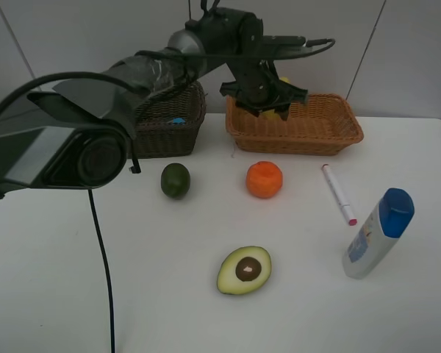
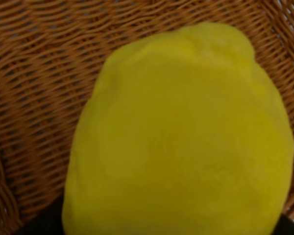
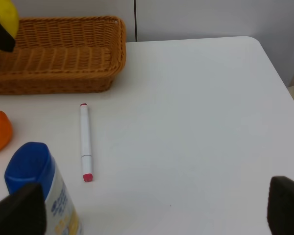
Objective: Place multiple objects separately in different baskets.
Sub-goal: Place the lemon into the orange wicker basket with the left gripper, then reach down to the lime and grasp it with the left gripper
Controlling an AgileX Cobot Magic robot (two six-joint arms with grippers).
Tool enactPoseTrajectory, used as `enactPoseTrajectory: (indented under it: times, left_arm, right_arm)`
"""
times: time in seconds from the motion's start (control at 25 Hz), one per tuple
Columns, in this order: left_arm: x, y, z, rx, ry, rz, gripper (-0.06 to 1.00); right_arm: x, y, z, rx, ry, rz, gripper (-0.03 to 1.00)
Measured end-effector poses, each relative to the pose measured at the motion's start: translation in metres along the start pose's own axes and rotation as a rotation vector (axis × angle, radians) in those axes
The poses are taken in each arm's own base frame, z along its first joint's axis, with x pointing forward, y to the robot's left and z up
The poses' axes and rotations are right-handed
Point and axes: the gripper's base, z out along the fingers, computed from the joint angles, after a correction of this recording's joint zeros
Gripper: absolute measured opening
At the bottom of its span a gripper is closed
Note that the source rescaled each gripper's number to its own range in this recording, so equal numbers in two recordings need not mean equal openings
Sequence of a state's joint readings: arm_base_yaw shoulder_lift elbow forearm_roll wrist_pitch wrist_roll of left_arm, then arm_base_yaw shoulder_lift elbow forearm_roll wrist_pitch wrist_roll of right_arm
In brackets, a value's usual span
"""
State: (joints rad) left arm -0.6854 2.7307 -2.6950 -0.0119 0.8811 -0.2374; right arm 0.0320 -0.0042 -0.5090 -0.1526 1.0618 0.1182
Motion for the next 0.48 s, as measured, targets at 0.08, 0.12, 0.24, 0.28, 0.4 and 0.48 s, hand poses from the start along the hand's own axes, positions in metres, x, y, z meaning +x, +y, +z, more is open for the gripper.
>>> enactPoseTrajectory:
  times: [0.08,0.12,0.24,0.28,0.4,0.48]
  left_arm:
    - [0.002,0.002,0.006,-0.006,-0.003,0.002,0.77]
    - [0.001,0.003,0.005,-0.006,-0.004,0.002,0.88]
    - [-0.003,0.004,-0.002,-0.007,-0.007,-0.002,0.98]
    - [-0.003,0.004,-0.007,-0.011,0.013,-0.004,0.99]
    - [-0.009,0.011,-0.037,-0.039,0.096,-0.017,0.99]
    - [-0.018,0.017,-0.068,-0.053,0.129,-0.029,0.99]
  right_arm:
    - [0.0,0.0,0.0,0.0,0.0,0.0,0.99]
    - [0.0,0.0,0.0,0.0,0.0,0.0,0.99]
    - [0.0,0.0,0.0,0.0,0.0,0.0,0.99]
    - [0.0,0.0,0.0,0.0,0.0,0.0,0.99]
    - [0.0,0.0,0.0,0.0,0.0,0.0,0.99]
    - [0.0,0.0,0.0,0.0,0.0,0.0,0.99]
